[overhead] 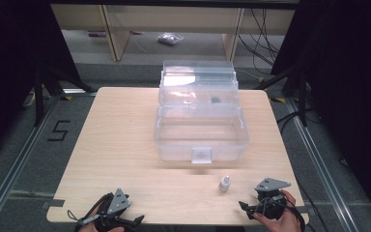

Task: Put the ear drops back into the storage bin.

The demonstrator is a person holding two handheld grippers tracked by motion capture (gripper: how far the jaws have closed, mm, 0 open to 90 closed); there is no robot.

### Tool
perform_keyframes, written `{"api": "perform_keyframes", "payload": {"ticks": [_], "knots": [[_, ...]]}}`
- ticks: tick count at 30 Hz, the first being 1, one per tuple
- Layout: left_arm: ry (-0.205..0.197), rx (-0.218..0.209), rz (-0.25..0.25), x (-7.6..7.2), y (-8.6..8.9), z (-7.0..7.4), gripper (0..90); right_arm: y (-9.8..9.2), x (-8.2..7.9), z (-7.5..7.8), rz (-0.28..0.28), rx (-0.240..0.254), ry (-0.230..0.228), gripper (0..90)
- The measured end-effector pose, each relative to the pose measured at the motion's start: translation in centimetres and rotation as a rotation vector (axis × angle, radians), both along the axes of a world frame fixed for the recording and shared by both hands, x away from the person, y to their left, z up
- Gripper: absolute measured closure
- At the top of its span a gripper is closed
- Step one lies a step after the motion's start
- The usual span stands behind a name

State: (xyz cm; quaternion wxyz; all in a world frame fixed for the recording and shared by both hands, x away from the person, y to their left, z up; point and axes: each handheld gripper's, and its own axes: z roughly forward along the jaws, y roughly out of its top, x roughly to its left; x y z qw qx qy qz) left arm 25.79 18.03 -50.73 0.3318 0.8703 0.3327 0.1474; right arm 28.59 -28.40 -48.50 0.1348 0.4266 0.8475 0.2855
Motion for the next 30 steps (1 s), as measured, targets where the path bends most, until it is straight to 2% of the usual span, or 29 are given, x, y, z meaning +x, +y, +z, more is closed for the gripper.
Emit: {"api": "perform_keyframes", "payload": {"ticks": [2, 3, 4, 5, 6, 8, 11, 12, 13, 14, 15, 16, 19, 20, 21, 22, 23, 30], "knots": [[0.003, -0.011, 0.009, 0.0, -0.1, 0.0, 14.9, 0.2, -0.1, 0.1, -0.006, 0.003, 0.015, 19.8], [-0.002, 0.001, -0.004, 0.0, 0.0, 0.0, 14.9, 0.3, 0.0, 0.2, 0.018, -0.011, 0.015, 19.9], [-0.003, 0.011, -0.01, 0.0, 0.0, 0.1, 14.9, 0.5, -0.2, 0.2, -0.008, 0.01, 0.018, 20.0], [0.005, 0.002, 0.004, 0.0, 0.0, 0.0, 14.9, 0.4, -0.1, 0.4, 0.008, -0.011, 0.027, 20.0], [0.006, -0.006, 0.007, 0.0, 0.0, -0.1, 14.9, 0.5, -0.1, 0.3, 0.014, -0.016, 0.01, 20.0], [0.005, -0.007, 0.009, 0.0, -0.1, -0.1, 14.9, 0.7, 0.0, 0.4, 0.021, -0.024, 0.017, 20.6], [0.001, 0.004, 0.003, 0.0, 0.0, -0.1, 14.9, 1.0, 0.0, 0.8, 0.03, -0.041, 0.044, 22.8], [0.003, 0.003, -0.004, 0.0, 0.0, 0.0, 14.9, 1.1, 0.1, 0.8, 0.047, -0.048, 0.032, 22.8], [0.002, 0.026, -0.016, 0.1, 0.1, 0.1, 14.9, 1.2, 0.1, 1.0, 0.039, -0.045, 0.047, 22.8], [0.0, -0.001, 0.004, 0.0, 0.0, 0.0, 14.9, 1.3, 0.3, 1.0, 0.06, -0.058, 0.033, 22.8], [0.008, -0.001, 0.002, 0.0, 0.0, -0.1, 14.9, 1.6, 0.3, 1.1, 0.052, -0.053, 0.035, 22.8], [0.004, 0.029, -0.022, 0.1, 0.2, 0.1, 15.0, 1.6, 0.5, 1.1, 0.062, -0.058, 0.016, 22.9], [0.004, 0.029, -0.016, 0.1, 0.1, 0.1, 14.9, 1.9, 0.8, 1.6, 0.088, -0.082, 0.023, 23.4], [0.0, 0.004, 0.001, 0.1, 0.0, -0.1, 14.9, 1.9, 0.9, 1.7, 0.084, -0.08, 0.024, 23.4], [0.002, 0.009, -0.002, 0.1, 0.0, -0.1, 14.9, 2.0, 0.9, 1.9, 0.087, -0.085, 0.03, 23.4], [0.002, 0.011, -0.002, 0.1, 0.0, -0.1, 14.9, 2.0, 1.1, 1.8, 0.095, -0.088, 0.007, 23.5], [0.005, 0.027, -0.016, 0.2, 0.2, 0.1, 14.9, 2.0, 1.1, 2.1, 0.095, -0.091, 0.032, 23.9], [0.002, 0.03, -0.018, 0.2, 0.2, 0.1, 14.9, 2.7, 2.1, 2.8, 0.108, -0.105, 0.027, 24.9]]}}
